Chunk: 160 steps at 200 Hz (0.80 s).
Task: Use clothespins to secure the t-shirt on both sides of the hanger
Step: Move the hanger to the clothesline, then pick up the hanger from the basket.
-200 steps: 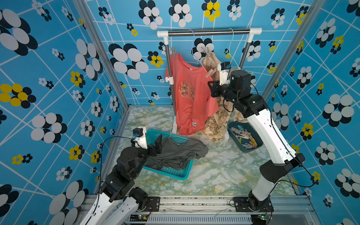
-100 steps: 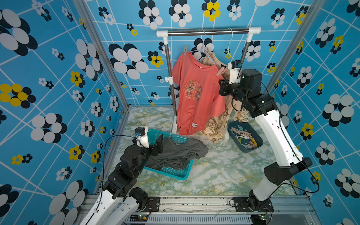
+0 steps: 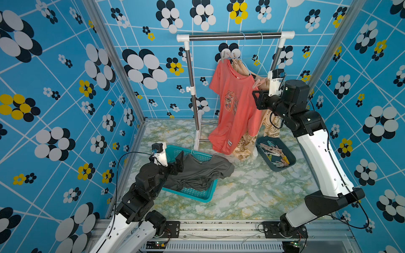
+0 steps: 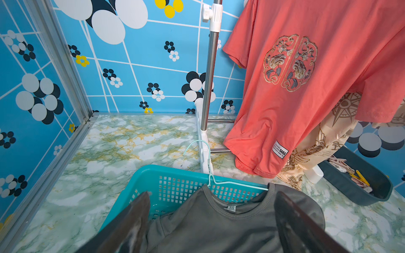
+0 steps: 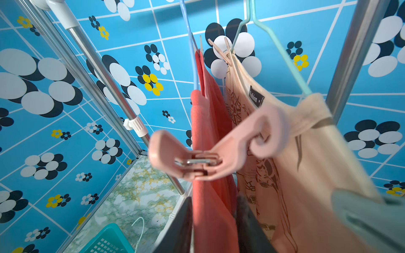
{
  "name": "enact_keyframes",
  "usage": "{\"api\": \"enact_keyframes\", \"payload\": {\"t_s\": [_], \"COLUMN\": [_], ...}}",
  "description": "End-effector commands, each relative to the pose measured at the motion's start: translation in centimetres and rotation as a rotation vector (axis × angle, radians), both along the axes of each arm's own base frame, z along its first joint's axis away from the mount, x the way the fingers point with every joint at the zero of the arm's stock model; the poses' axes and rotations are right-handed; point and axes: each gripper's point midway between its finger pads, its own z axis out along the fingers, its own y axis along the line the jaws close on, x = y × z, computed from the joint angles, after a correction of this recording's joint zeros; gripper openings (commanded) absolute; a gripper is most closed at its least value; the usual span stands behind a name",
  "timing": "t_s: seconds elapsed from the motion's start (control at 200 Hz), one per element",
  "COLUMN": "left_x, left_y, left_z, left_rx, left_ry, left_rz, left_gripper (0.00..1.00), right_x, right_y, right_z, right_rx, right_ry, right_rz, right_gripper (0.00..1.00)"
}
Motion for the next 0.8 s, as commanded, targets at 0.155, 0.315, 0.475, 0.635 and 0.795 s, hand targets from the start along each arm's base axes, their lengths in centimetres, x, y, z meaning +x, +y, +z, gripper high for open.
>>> {"api": "enact_keyframes", "payload": {"t_s": [0.155,0.315,0.475,0.635,0.795], "left_x": [-0.2,0.6,1.3,1.7,1.8], "left_y": [1.0,0.9,0.9,1.3,0.5], "left_z": [-0.2,-1.1,-2.1,-4.0,-6.4], "left_rx": [0.023,0.057,0.096,0.134,0.096], "left_ry": [-0.016,0.002,0.054,0.174,0.277], "left_rz": [0.035,0.042,0.045,0.050,-0.014], "left_gripper": [0.92,0.93,0.93,0.93,0.87], "right_x": [-8.5,-13.0,-15.3,-16.1,-16.1], "right_y": [-3.7,-6.6,-7.1,-5.2,-1.9], "right_z": [-0.5,-4.0,-11.2,-18.3,-22.2], "right_rx": [0.027,-0.039,-0.100,-0.097,0.034], "right_ry": [0.029,0.092,0.284,0.483,0.569], "right_rz": [-0.032,-0.095,-0.081,0.018,0.147], "right_gripper": [0.51,0.51,0.49,0.44,0.42]}}
